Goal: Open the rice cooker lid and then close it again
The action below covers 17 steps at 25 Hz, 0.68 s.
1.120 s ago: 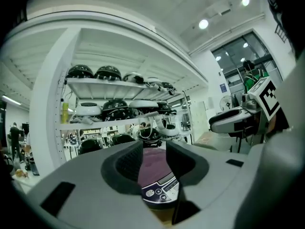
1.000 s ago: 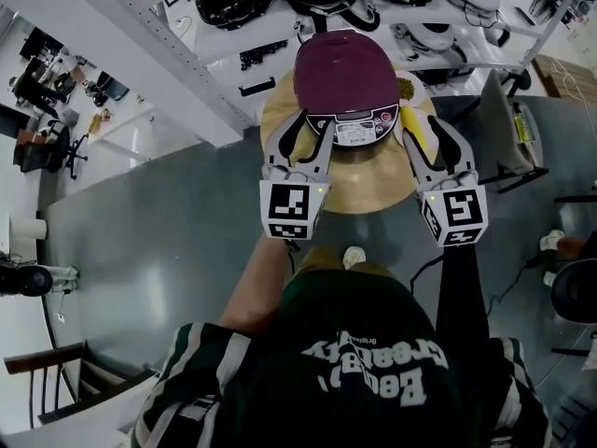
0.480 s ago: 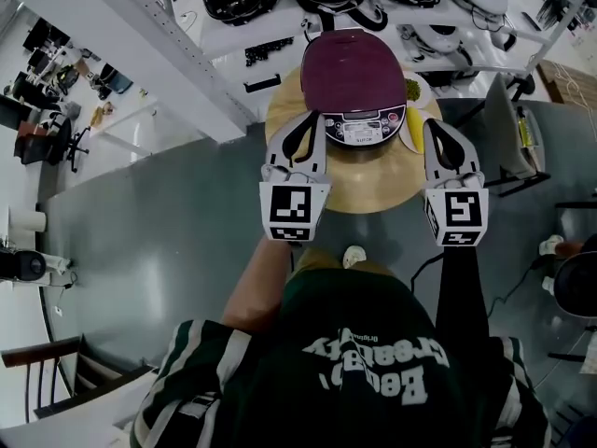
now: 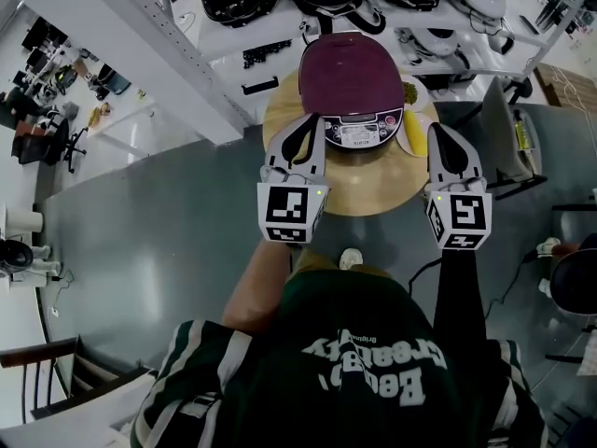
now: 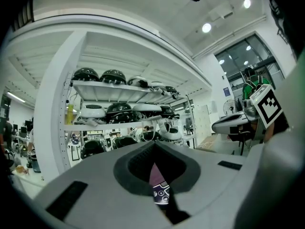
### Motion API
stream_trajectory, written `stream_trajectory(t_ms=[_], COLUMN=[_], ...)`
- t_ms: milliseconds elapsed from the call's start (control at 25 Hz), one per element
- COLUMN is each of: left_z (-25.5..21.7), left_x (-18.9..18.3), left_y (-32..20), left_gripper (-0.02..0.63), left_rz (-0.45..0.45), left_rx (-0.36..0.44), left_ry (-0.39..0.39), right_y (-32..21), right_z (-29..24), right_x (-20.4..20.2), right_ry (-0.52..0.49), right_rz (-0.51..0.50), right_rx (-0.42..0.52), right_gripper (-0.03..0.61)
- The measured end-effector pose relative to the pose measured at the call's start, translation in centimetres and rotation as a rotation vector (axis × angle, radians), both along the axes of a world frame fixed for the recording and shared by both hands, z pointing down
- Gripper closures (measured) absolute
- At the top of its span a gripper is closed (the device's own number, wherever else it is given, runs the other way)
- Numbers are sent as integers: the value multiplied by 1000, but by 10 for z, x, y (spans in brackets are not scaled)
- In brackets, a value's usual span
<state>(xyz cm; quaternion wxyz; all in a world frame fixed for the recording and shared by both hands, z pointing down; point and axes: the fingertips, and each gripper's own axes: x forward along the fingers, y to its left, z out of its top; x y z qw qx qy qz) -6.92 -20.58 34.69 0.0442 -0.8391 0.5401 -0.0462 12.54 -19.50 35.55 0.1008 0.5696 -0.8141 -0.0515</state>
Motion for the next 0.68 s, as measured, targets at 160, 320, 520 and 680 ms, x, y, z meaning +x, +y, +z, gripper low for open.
stream_trajectory(t_ms=[160,320,520,680], left_z=[4,5,5,8], left_x=[4,6,6,2], left_y=[0,1,2,4], left_gripper=[614,614,614,614], left_rz=[8,12,16,7], left_rx=[-28,-31,-36,-40], left_ry=[22,20,26,24], right_y=[1,3,4,4], right_z=[-1,-2,1,0], right_x=[3,4,5,4], right_ry=[1,1,2,2], right_rz=[1,1,-2,-3], right_rx=[1,4,-2,1], right_gripper=[575,575,575,575])
